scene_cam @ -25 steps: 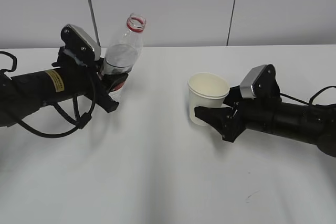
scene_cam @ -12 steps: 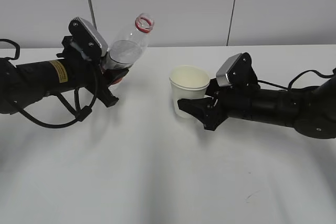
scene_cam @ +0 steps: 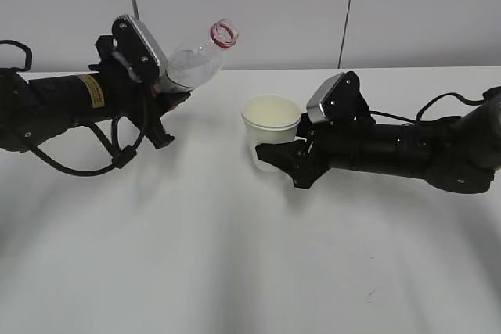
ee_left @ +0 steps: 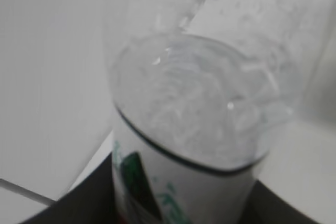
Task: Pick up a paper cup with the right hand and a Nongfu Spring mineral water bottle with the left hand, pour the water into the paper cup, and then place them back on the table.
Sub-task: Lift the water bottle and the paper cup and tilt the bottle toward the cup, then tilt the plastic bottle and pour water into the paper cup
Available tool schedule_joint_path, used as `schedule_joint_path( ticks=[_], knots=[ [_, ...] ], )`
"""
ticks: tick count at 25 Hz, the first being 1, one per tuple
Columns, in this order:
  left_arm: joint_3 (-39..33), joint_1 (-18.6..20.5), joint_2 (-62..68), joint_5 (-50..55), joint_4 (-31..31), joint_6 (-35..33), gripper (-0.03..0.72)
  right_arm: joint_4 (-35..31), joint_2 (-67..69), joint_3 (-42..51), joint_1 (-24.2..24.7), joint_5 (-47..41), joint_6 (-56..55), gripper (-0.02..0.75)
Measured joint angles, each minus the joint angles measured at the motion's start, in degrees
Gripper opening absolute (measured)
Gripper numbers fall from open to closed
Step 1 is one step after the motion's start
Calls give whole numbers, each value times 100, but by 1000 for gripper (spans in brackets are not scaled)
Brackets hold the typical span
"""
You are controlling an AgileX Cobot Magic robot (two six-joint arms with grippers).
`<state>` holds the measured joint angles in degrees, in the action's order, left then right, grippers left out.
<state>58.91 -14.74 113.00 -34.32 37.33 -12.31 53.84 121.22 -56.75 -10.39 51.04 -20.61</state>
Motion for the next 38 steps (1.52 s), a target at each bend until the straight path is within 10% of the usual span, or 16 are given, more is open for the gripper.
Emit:
schedule_joint_path(
  ticks=[38],
  knots=[
    [380, -123, -81, 537, 152, -2498, 304, 767, 0, -371, -87, 145, -1001, 510]
  ],
)
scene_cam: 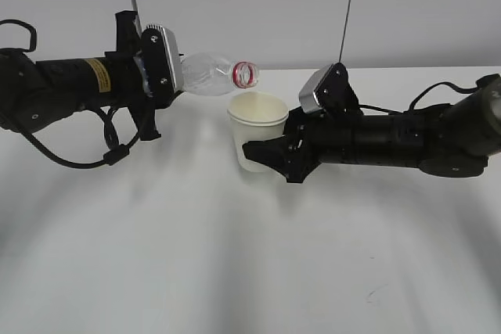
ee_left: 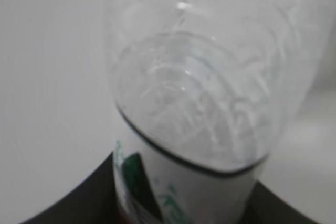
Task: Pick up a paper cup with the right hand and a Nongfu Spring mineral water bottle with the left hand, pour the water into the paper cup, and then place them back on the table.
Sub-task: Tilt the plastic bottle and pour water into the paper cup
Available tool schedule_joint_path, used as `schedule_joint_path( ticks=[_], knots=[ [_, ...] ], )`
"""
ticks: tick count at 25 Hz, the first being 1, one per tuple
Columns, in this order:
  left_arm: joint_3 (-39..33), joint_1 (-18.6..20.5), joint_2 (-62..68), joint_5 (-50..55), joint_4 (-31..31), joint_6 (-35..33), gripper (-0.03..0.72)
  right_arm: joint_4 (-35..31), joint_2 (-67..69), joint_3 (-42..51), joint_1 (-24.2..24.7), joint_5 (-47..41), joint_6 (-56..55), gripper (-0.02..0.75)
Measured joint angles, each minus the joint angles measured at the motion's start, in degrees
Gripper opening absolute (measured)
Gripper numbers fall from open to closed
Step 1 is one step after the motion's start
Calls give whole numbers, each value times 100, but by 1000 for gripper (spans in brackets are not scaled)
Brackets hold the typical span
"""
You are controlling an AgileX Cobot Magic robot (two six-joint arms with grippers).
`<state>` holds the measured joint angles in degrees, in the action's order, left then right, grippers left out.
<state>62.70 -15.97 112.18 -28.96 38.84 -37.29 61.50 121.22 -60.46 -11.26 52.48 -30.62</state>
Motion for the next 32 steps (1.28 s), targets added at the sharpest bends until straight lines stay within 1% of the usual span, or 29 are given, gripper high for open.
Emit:
schedule_joint_path(
  ticks=[6, 10, 15, 20, 32],
  knots=[
    [0, 0, 0, 18, -216, -529, 303, 352, 0, 0, 0, -232, -134, 510],
    [0, 0, 0, 18, -435, -875, 303, 431, 0, 0, 0, -247, -191, 510],
    [0, 0, 0, 22, -605, -1246, 302, 605, 0, 0, 0, -252, -295, 510],
    [0, 0, 0, 22, -743, -1755, 302, 649, 0, 0, 0, -252, -327, 510],
    [0, 0, 0, 28, -869, -2278, 302, 927, 0, 0, 0, -252, -685, 510]
  ],
)
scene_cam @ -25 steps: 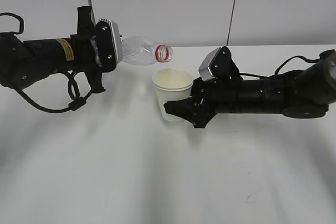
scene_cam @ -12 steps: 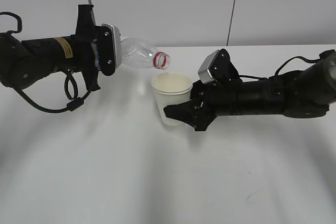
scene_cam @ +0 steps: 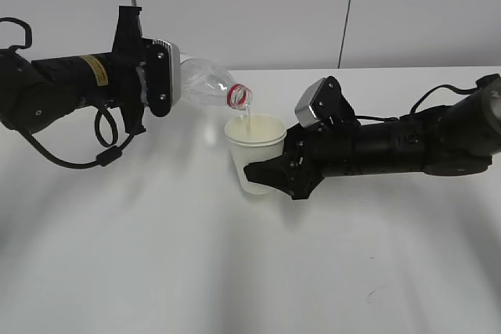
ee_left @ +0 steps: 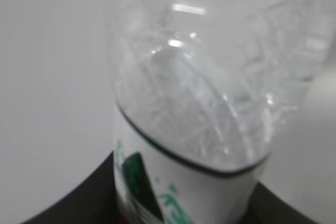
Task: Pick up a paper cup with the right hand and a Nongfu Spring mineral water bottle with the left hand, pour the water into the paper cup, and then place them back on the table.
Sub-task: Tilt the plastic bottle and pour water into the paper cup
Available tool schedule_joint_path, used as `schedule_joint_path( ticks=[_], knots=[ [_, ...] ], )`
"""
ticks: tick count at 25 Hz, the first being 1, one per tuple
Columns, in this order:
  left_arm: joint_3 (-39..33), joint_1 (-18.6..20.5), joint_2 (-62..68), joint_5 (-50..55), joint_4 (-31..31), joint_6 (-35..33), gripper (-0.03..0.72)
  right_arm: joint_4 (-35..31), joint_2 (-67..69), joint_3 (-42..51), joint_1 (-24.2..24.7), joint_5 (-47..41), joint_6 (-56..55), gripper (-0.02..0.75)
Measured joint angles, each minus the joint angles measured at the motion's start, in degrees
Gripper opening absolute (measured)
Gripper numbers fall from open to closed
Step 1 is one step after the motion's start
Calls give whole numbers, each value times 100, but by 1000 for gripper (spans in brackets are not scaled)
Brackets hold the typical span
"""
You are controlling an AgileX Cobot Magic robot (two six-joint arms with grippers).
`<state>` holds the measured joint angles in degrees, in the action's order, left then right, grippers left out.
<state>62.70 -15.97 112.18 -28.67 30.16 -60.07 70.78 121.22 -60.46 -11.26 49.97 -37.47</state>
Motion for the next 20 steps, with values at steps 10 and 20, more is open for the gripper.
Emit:
schedule_joint_path(
  ticks=[10, 20],
  knots=[
    [0, 0, 0, 5, -58, -271, 302, 207, 0, 0, 0, 0, -120, 510],
    [0, 0, 0, -147, -58, -581, 302, 249, 0, -5, 0, 0, -120, 510]
  ],
)
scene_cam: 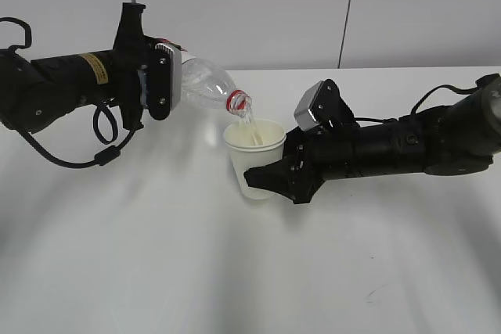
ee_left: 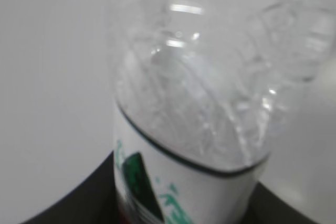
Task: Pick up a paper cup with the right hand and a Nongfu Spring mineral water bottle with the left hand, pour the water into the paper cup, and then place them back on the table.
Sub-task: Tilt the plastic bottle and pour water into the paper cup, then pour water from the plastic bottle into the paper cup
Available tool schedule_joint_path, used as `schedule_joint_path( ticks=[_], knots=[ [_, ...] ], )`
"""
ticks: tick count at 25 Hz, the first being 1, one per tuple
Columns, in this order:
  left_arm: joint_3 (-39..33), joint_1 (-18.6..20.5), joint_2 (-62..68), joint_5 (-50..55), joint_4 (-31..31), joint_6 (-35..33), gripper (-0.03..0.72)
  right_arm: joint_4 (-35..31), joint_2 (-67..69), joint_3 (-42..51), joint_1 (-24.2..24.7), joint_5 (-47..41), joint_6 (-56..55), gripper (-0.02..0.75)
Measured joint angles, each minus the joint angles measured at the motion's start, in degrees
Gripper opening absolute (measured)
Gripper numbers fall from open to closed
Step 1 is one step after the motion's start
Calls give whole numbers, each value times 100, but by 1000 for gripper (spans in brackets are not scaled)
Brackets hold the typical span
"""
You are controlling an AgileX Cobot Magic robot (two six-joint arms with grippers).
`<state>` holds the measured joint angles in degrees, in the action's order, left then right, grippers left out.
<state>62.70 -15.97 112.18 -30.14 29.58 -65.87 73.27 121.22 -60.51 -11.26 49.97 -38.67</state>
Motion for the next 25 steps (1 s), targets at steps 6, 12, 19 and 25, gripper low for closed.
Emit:
schedule_joint_path(
  ticks=[6, 12, 19, 25],
  knots=[
    [0, 0, 0, -32, 0, -46, 302, 0, 0, 0, 0, 0, -10, 510],
    [0, 0, 0, -161, 0, -148, 302, 0, 0, 0, 0, 0, -10, 510],
    [0, 0, 0, -250, 0, -159, 302, 4, 0, 0, 0, 0, -10, 510],
    [0, 0, 0, -255, 0, -170, 302, 13, 0, 0, 0, -9, -10, 510]
  ],
)
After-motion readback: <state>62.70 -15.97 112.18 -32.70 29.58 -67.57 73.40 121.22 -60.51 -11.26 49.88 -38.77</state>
